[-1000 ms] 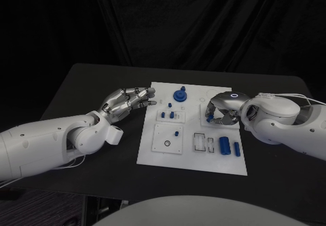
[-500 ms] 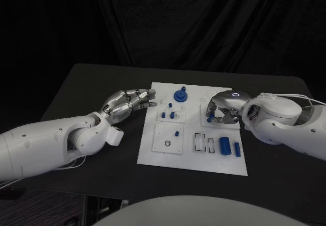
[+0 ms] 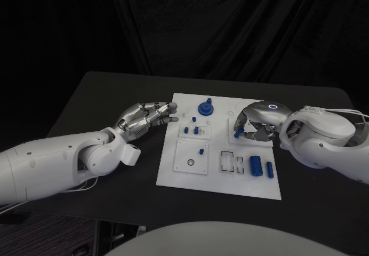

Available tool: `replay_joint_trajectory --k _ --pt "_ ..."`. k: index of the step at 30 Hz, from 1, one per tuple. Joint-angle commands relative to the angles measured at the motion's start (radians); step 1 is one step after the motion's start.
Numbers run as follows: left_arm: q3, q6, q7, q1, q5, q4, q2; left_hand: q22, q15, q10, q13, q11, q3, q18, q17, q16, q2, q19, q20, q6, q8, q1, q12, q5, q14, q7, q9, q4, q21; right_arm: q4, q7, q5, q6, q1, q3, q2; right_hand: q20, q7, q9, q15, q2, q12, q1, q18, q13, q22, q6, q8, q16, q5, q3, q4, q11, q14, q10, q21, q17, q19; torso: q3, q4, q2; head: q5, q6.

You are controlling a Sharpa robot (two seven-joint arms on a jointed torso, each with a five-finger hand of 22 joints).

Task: Assemble the parts on the task board

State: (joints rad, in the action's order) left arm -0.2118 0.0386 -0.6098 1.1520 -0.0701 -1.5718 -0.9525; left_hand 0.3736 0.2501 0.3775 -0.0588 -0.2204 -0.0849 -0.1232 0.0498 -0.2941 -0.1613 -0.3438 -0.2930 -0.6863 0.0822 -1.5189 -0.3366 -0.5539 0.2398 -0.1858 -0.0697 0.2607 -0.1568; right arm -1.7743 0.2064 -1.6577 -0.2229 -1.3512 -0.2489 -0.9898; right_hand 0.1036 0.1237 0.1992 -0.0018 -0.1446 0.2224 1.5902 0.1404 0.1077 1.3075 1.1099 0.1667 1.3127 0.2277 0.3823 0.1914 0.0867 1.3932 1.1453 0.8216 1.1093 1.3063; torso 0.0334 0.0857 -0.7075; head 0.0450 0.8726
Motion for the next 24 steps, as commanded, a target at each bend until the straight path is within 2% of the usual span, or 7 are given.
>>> replay_joint_trajectory --k 1,6,12,17,21,24 --pt "0.001 0.015 -0.007 -0.002 -0.006 -0.001 -0.001 0.000 0.001 -0.001 -0.001 -0.006 0.005 0.017 0.001 -0.004 -0.005 0.000 0.002 -0.007 0.004 -0.005 -0.003 -0.005 0.003 -0.036 -0.001 -0.002 0.000 -0.031 0.017 -0.003 -0.043 -0.019 0.002 -0.010 -0.006 -0.001 0.001 -0.006 0.004 -0.003 -0.005 -0.010 0.000 0.094 0.008 0.003 -0.004 0.001 0.001 -0.005 -0.023 -0.002 0.031 0.006 0.001 0.001 0.0000 0.0006 -0.001 0.000 0.000" --pt "0.001 0.016 -0.008 -0.003 -0.006 0.001 0.002 0.000 0.001 -0.001 -0.001 -0.006 0.006 0.017 0.001 -0.004 -0.004 0.000 0.002 -0.007 0.004 -0.005 -0.003 -0.006 0.003 -0.037 -0.001 -0.002 0.000 -0.091 0.014 -0.010 -0.046 -0.035 0.002 -0.020 -0.007 -0.002 0.003 -0.007 0.000 -0.006 -0.009 -0.010 -0.001 0.093 0.007 0.003 -0.005 -0.001 -0.002 -0.006 -0.023 -0.001 0.035 0.006 0.000 0.000 0.0000 -0.0005 0.000 0.002 0.000" --pt "0.001 0.019 -0.013 -0.006 -0.006 0.005 0.003 0.000 0.001 -0.002 -0.001 -0.007 0.006 0.017 0.001 -0.003 -0.003 0.000 0.002 -0.006 0.004 -0.005 -0.003 -0.008 0.002 -0.037 0.000 -0.003 0.000 -0.160 -0.014 -0.069 -0.011 -0.040 0.002 0.004 -0.008 -0.003 0.005 -0.009 -0.004 -0.009 -0.013 -0.012 -0.002 0.095 0.004 0.000 -0.002 0.002 -0.002 -0.007 -0.025 0.003 0.043 0.016 0.006 0.004 0.0010 0.0000 0.000 0.021 0.000" --pt "0.001 0.020 -0.016 -0.008 -0.006 0.007 0.004 0.001 0.001 -0.002 -0.001 -0.007 0.007 0.017 0.001 -0.004 -0.002 -0.001 0.002 -0.004 0.004 -0.006 -0.002 -0.009 0.002 -0.037 0.000 -0.003 0.000 -0.167 -0.043 -0.118 0.004 -0.035 0.001 0.049 -0.009 -0.003 0.005 -0.009 -0.005 -0.009 -0.012 -0.012 -0.002 0.096 0.003 -0.001 -0.003 0.002 -0.001 -0.008 -0.026 0.003 0.046 0.019 0.005 0.005 0.0017 0.0002 0.000 0.038 0.000" --pt "0.001 0.022 -0.017 -0.010 -0.006 0.008 0.009 -0.002 0.001 -0.004 -0.001 -0.007 0.008 0.017 0.001 -0.003 -0.003 0.001 0.002 -0.002 0.003 -0.006 -0.001 -0.010 0.001 -0.037 0.000 -0.003 0.001 -0.144 -0.082 -0.139 -0.003 -0.022 0.001 0.104 -0.009 -0.003 0.005 -0.009 -0.005 -0.010 -0.012 -0.013 -0.002 0.097 0.002 -0.002 -0.001 0.002 -0.001 -0.009 -0.026 0.004 0.047 0.022 0.008 0.006 0.0006 0.0008 0.000 0.051 0.000" --pt "0.001 0.023 -0.017 -0.010 -0.006 0.008 0.011 -0.001 0.001 -0.004 0.000 -0.007 0.009 0.017 0.001 -0.004 -0.004 0.001 0.001 -0.001 0.003 -0.007 -0.001 -0.011 0.001 -0.038 0.000 -0.003 0.001 -0.121 -0.105 -0.146 -0.010 -0.010 0.001 0.138 -0.009 -0.003 0.005 -0.010 -0.005 -0.010 -0.012 -0.012 -0.002 0.097 0.002 -0.002 -0.001 0.001 -0.001 -0.009 -0.026 0.004 0.047 0.022 0.008 0.006 -0.0006 0.0010 -0.001 0.053 0.000"
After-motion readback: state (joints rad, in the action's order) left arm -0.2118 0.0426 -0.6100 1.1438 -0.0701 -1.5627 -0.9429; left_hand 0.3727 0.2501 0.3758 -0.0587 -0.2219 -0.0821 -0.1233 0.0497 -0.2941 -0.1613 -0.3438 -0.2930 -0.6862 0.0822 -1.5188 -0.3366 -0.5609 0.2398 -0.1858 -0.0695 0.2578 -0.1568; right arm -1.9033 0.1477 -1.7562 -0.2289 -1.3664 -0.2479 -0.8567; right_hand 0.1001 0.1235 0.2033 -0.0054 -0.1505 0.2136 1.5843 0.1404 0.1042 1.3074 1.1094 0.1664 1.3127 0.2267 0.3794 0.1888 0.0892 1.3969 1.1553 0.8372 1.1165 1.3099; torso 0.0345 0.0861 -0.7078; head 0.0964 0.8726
